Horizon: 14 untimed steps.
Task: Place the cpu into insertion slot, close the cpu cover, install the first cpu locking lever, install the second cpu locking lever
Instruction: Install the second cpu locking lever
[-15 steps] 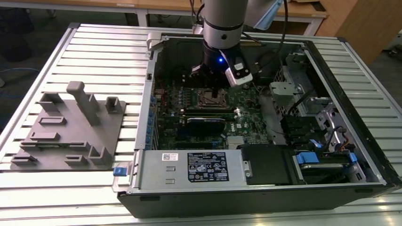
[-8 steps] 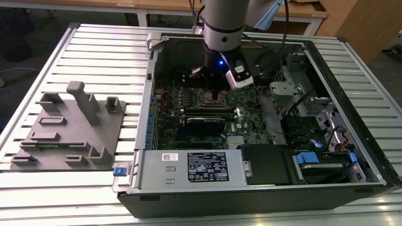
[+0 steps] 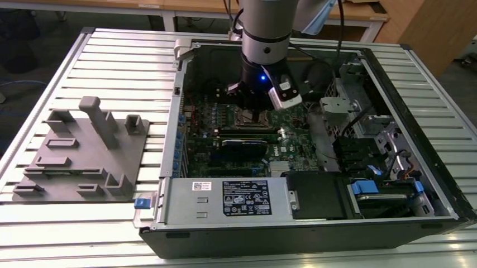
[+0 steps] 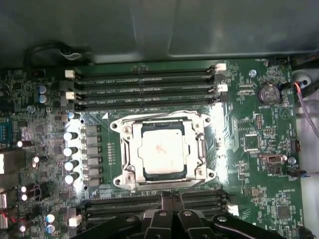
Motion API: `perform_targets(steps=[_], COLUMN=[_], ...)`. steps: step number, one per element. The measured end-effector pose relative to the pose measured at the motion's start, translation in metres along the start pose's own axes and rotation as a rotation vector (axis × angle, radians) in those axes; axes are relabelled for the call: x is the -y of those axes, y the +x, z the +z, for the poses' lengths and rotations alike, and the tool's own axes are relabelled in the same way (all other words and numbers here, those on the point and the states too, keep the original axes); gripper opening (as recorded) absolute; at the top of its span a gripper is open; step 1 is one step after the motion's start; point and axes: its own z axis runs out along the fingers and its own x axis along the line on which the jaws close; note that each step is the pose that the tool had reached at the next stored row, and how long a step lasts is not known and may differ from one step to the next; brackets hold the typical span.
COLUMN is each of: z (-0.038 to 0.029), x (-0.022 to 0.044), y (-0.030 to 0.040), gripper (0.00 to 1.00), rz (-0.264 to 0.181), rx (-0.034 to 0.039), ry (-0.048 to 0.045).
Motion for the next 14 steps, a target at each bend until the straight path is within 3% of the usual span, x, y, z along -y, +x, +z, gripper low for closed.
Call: perform_targets(steps=[4,14], z=[-0.0001,-0.0006], x=[0.0018,0.0029], y=[0.0003,0.0115], gripper=[0.1,0.1], rz=[0.0,0.0], rx=[0.0001,0.0024], ry=[0.0,-0.0002])
